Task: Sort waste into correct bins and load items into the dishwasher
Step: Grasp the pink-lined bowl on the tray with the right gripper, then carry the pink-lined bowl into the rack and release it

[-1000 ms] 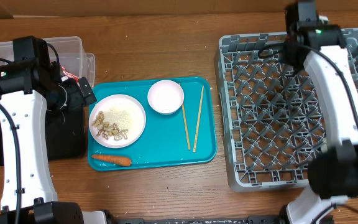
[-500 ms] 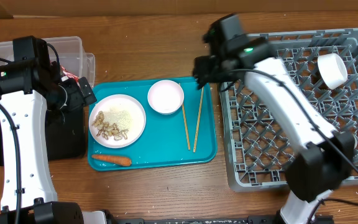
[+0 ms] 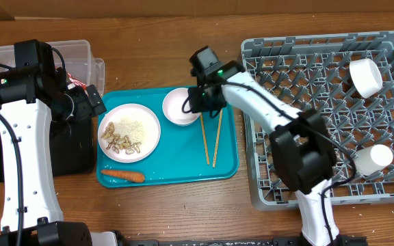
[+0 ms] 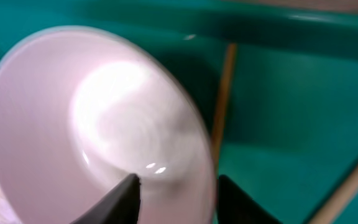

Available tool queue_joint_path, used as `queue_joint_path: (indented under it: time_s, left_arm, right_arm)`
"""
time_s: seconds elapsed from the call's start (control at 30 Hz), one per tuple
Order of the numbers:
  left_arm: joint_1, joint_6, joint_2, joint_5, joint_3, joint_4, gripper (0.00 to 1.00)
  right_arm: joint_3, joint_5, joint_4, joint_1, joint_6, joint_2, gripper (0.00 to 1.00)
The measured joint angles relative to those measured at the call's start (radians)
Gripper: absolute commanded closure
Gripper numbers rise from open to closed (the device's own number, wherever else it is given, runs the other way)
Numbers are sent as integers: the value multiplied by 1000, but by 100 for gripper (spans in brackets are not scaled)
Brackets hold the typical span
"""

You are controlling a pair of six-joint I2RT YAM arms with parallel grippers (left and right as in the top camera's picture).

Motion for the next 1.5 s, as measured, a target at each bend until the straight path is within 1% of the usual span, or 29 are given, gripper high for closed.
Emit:
queue_joint_path:
  time_s: [0.13,0.3,0.5,0.7,0.77,0.83,0.87,0.93,1.03,1.23,1.3,1.5]
  left_arm:
    - [0,0,0,0,0,0,0]
    - [0,0,0,0,0,0,0]
    - [0,0,0,0,0,-2,0]
    - [0,0,0,0,0,2,0]
    - [0,0,0,0,0,4,0]
    - [0,0,0,0,0,4,0]
    - [0,0,0,0,0,4,0]
    - [0,0,0,0,0,4,0]
    - [0,0,0,0,0,5,0]
    - [0,0,0,0,0,5,0]
    - [0,0,0,0,0,5,0]
    - [0,0,0,4,0,5,0]
  right_arm:
    - [0,17,4,6,7,15,96]
    - [17,80,-39,-10,21,14,96]
    - [132,260,-185,-63,23,-56,96]
    - [216,615,-242,-153,23,-303,96]
    - [237,790,-271,-195,31,-382,96]
    - [249,949,-332,-225,76,-415,96]
    - [249,1055,-380,-244,126,-423,96]
    - [230,1222,-418,-286,205,-416,96]
    - [171,1328,-387,-347,260,-389,96]
    - [17,1400,-323,-478,304,-301,96]
    - [-6,1408,-306,-504,311,-272,96]
    - [-42,1394,-277,-517,319,-185,96]
